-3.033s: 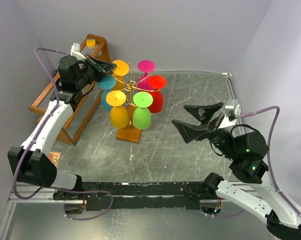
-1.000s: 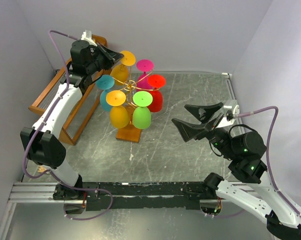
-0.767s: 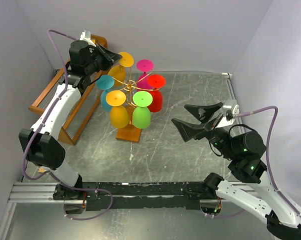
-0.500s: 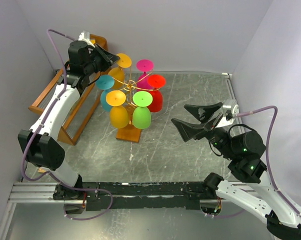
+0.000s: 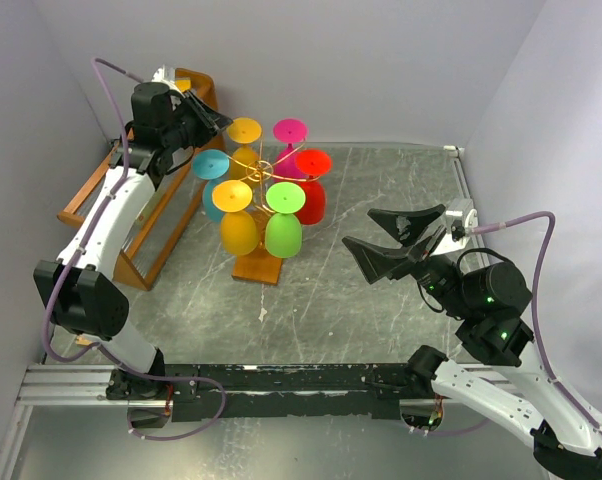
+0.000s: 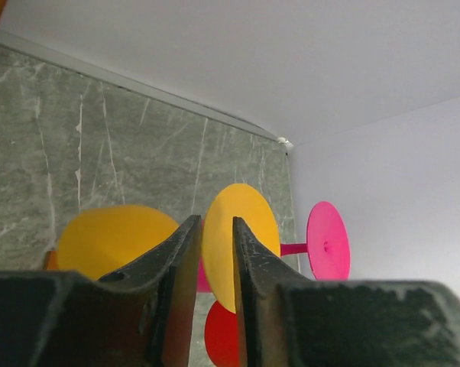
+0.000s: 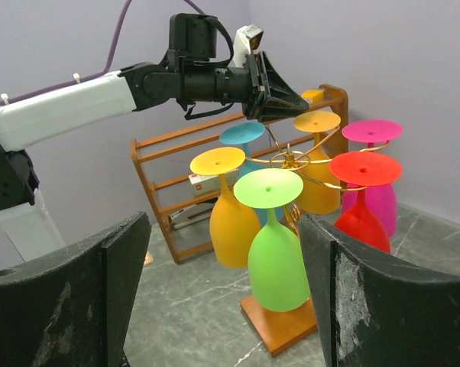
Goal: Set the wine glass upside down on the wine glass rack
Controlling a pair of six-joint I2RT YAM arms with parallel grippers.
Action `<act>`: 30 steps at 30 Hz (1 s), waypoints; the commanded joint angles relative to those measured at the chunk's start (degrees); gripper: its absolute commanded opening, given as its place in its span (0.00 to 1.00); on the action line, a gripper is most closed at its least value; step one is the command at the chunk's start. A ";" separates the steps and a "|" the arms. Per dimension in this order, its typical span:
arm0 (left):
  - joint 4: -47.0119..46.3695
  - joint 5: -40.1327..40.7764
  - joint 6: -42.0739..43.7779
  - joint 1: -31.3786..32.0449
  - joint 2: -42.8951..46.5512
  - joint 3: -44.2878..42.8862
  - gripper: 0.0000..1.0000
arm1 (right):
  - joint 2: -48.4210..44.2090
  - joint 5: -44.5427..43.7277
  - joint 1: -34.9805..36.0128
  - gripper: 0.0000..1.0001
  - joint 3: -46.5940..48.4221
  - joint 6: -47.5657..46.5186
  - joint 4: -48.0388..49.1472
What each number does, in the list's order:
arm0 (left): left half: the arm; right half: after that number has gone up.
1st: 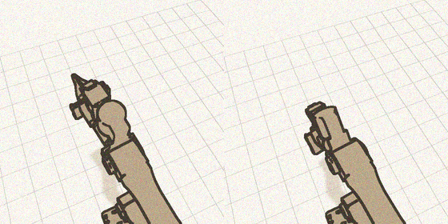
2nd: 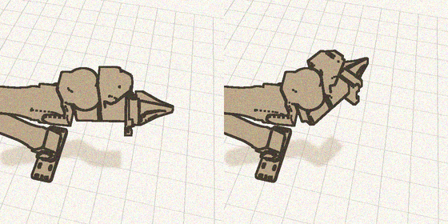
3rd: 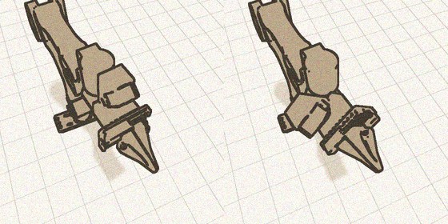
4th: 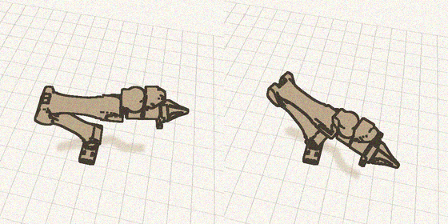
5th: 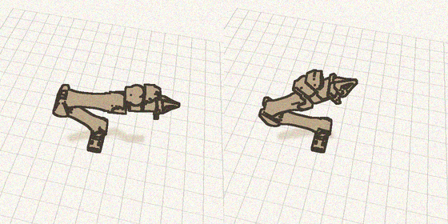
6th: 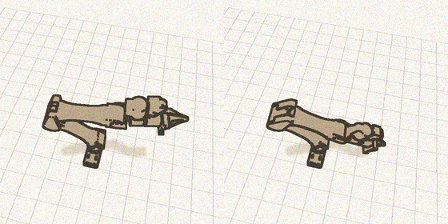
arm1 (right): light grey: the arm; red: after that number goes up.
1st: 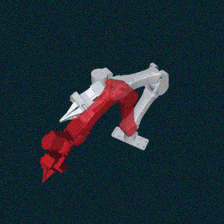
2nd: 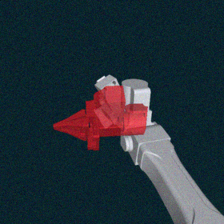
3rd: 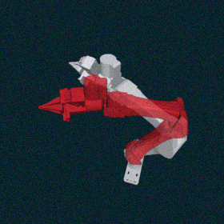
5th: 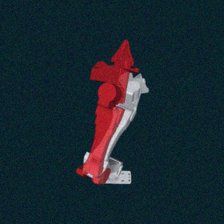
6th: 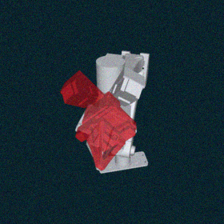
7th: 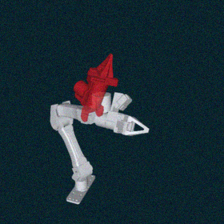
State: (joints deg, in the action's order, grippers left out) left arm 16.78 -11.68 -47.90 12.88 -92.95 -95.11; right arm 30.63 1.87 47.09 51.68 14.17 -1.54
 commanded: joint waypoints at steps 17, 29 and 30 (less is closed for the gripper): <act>4.76 3.88 17.22 -1.37 5.78 -9.14 0.69 | 4.96 -12.80 0.11 0.81 3.85 5.35 -8.82; 10.57 3.90 33.47 -1.46 32.47 11.27 0.82 | 8.58 -34.96 0.12 0.88 8.65 15.52 -25.92; 11.86 5.08 33.77 -1.41 36.20 13.75 0.83 | 8.34 -36.58 0.13 0.88 8.70 15.96 -26.90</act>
State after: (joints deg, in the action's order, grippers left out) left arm 23.90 -7.75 -20.62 11.92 -64.95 -89.97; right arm 39.99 -24.93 47.09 58.50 26.11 -21.89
